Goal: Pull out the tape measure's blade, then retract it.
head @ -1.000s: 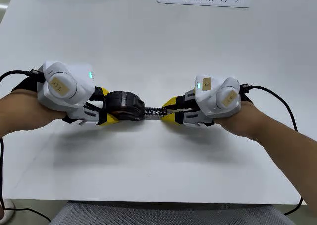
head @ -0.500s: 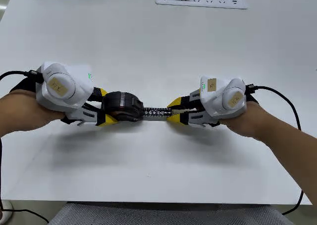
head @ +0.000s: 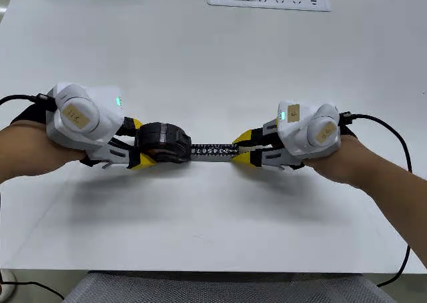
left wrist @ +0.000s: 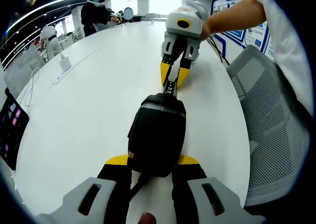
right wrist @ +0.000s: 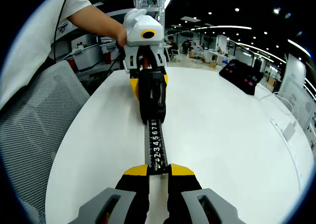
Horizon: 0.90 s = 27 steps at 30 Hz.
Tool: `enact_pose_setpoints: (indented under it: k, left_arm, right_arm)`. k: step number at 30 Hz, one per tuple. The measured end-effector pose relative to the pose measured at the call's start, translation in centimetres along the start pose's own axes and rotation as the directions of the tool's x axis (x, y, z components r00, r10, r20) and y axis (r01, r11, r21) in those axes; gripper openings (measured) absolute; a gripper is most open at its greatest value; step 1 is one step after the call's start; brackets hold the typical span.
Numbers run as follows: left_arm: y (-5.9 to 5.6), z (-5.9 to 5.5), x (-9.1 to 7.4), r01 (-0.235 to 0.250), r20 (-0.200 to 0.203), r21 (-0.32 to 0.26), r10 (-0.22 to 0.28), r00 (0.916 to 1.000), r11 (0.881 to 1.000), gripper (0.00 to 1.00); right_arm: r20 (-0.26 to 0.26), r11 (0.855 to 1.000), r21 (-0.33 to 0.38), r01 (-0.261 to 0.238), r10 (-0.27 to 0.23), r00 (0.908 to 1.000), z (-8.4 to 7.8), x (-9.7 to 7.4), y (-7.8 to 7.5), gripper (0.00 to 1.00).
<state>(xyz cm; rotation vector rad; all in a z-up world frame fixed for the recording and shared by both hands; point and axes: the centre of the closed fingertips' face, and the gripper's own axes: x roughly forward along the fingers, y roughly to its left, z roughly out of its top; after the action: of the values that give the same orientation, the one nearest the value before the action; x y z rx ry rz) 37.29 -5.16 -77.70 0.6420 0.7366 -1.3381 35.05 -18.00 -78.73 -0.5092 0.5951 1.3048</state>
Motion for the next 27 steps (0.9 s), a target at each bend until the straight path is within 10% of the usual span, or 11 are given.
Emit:
enact_pose_setpoints:
  k: [27]
  left_arm:
    - [-0.1, 0.1, 0.0, -0.004, 0.005, 0.001, 0.004, 1.0, 1.0, 0.26]
  right_arm:
    - [-0.053, 1.0, -0.011, -0.001, 0.0, 0.9986, -1.8, -2.1, -0.2, 0.09]
